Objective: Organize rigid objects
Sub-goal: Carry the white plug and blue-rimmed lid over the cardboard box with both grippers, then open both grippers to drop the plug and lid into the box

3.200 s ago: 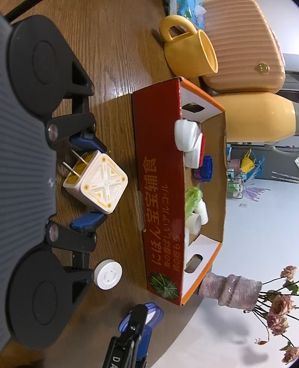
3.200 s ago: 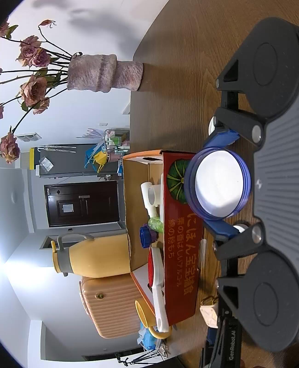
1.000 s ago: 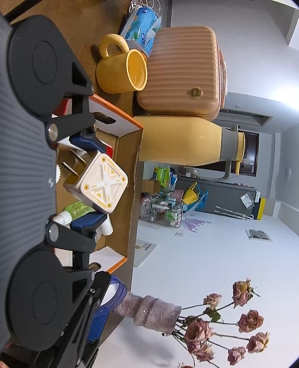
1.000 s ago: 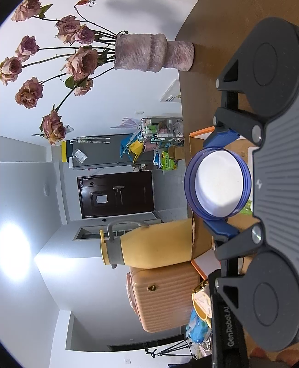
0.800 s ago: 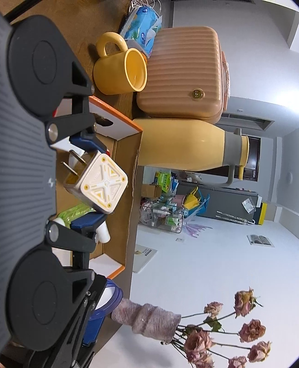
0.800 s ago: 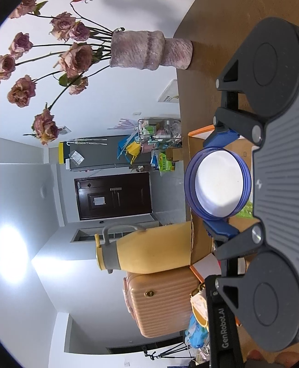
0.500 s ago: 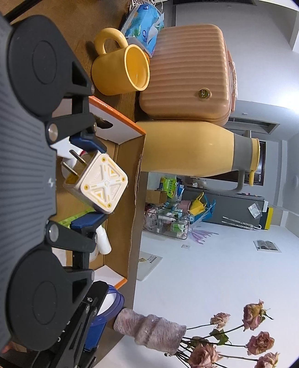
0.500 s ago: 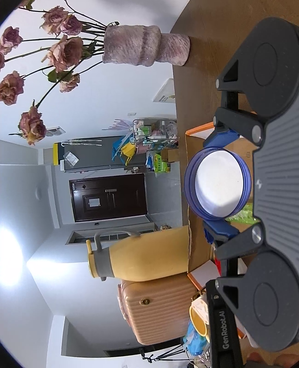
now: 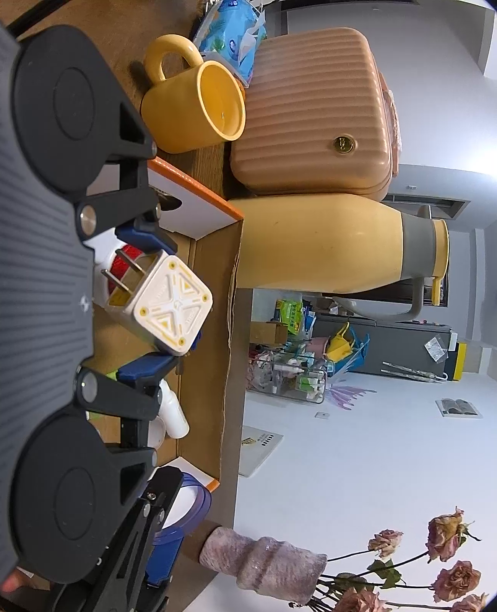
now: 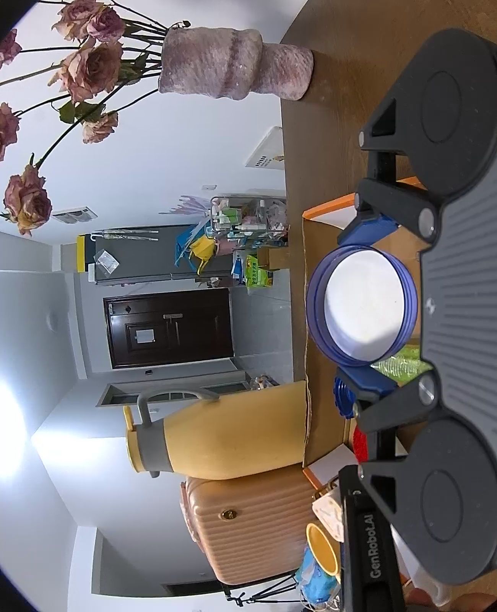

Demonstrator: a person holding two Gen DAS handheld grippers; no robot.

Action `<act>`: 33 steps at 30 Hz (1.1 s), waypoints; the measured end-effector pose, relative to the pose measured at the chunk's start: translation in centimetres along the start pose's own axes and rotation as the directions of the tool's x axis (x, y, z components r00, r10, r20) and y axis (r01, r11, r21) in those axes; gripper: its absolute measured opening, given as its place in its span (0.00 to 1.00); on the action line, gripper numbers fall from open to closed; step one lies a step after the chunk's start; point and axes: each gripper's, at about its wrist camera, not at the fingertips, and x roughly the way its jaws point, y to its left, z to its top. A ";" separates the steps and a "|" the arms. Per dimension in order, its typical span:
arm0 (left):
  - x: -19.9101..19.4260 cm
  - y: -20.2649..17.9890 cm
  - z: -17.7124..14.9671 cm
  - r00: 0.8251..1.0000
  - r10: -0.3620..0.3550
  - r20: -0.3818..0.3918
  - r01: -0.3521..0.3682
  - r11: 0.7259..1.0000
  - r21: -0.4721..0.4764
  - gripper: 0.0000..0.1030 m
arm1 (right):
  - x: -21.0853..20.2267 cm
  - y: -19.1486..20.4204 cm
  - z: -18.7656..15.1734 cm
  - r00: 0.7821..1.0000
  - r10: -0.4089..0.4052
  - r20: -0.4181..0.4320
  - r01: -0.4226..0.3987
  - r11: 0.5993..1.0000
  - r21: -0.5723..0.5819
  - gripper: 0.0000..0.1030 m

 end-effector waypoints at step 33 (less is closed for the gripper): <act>0.0 0.2 0.6 0.996 0.081 0.025 -0.082 0.997 0.007 0.94 | 1.8 -0.9 -0.6 0.997 -0.011 -0.079 0.012 1.000 0.009 0.98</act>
